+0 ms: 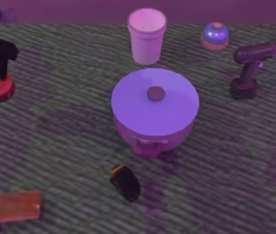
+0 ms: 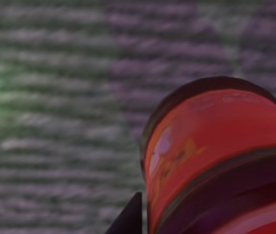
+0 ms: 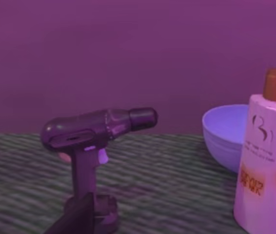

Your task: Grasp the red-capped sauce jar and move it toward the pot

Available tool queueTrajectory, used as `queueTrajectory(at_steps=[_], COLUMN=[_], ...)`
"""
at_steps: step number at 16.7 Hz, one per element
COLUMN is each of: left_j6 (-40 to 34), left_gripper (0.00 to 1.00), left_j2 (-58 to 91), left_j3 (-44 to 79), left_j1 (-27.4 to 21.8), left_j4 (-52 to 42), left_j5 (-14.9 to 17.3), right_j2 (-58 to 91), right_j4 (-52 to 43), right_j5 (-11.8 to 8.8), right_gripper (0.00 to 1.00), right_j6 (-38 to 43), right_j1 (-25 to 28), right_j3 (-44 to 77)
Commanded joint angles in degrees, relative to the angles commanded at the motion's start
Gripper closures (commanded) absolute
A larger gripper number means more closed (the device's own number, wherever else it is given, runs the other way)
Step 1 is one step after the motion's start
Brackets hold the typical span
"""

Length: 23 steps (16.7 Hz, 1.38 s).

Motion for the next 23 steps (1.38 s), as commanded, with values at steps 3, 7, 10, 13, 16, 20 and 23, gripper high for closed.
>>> queueTrajectory(at_steps=[3, 7, 10, 13, 16, 20, 23], left_j6=[0.1, -3.9, -12.4, -23.5, -33.8, -41.1, -41.4], left_gripper=[1.00, 1.00, 1.00, 1.00, 1.00, 1.00, 1.00], left_j2=[0.2, 0.4, 1.0, 1.6, 2.2, 2.5, 2.5], left_j3=[0.2, -0.5, -2.1, -4.1, -6.0, -7.6, -7.7], left_j1=[-0.3, -2.0, -5.7, -10.3, -14.6, -17.9, -18.1], left_j4=[0.1, 1.2, 3.1, 5.7, 8.2, 10.3, 10.4], left_j5=[0.0, -0.6, -1.5, -2.7, -3.9, -4.8, -4.9], right_j2=[0.0, 0.0, 0.0, 0.0, 0.0, 0.0, 0.0], right_j4=[0.0, 0.0, 0.0, 0.0, 0.0, 0.0, 0.0], right_j5=[0.0, 0.0, 0.0, 0.0, 0.0, 0.0, 0.0], right_gripper=[0.00, 0.00, 0.00, 0.00, 0.00, 0.00, 0.00], right_j6=[0.0, 0.0, 0.0, 0.0, 0.0, 0.0, 0.0], right_j1=[0.0, 0.0, 0.0, 0.0, 0.0, 0.0, 0.0], right_j3=[0.0, 0.0, 0.0, 0.0, 0.0, 0.0, 0.0])
